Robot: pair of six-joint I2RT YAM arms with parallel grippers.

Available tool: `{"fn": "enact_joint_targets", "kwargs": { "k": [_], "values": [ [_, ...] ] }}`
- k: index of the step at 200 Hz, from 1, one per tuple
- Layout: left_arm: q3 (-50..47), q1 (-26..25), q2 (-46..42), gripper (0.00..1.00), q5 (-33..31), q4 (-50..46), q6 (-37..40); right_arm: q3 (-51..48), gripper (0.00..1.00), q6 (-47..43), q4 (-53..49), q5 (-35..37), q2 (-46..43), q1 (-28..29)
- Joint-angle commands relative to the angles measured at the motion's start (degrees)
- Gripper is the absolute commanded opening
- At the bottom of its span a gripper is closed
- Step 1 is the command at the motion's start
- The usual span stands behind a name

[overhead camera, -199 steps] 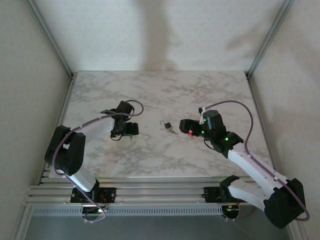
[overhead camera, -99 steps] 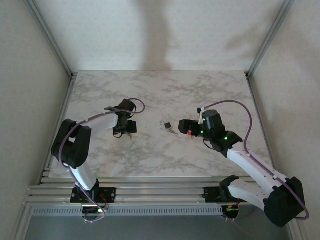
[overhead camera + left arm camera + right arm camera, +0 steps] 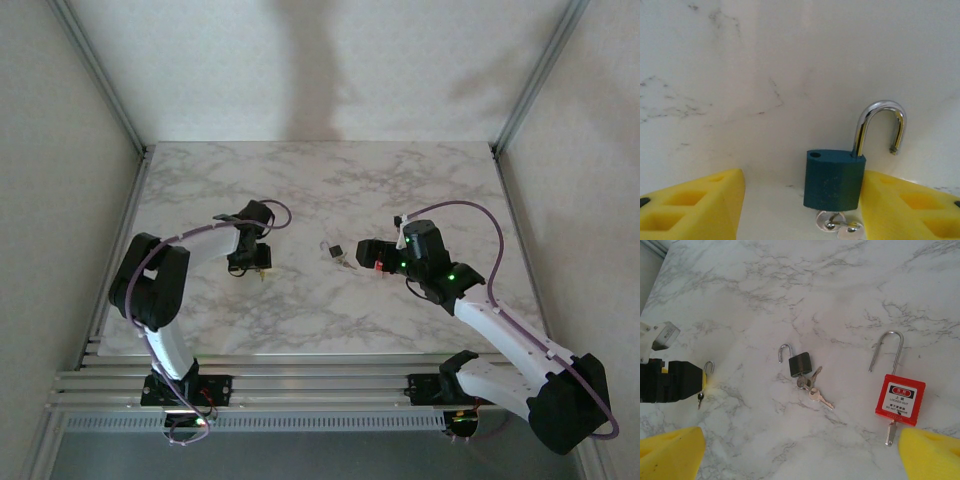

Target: Lock with the key

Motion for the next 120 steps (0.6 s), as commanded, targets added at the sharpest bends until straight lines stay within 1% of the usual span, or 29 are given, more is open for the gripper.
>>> {"fn": "enact_joint_targets", "kwargs": {
  "k": [1, 52, 80, 108, 120],
  "values": [
    [1.1, 0.5, 1.2, 0.61, -1.9, -0.3, 0.6, 1.6, 0.99, 0.4, -0.6, -0.3, -0.1, 0.6],
    [1.4, 0.4, 3.2, 0.53, -2.0, 0.4, 0.8, 1.7, 0.99, 0.4, -0.5, -0.3, 0.4, 0.6],
    [1.4, 0.5, 3.8, 0.46, -2.0, 0.6, 1.0, 1.6, 0.99, 0.3, -0.5, -0.1, 0.4, 0.7],
    [1.1, 0.4, 3.9, 0.45, -2.3, 1.0, 1.1, 1.6, 0.99, 0.3, -0.5, 0.4, 0.7, 0.7],
    [1.0, 0.5, 4.0, 0.42, -2.3, 1.0, 1.0, 1.6, 0.99, 0.2, -0.6, 0.7, 0.9, 0.8]
  ]
}}
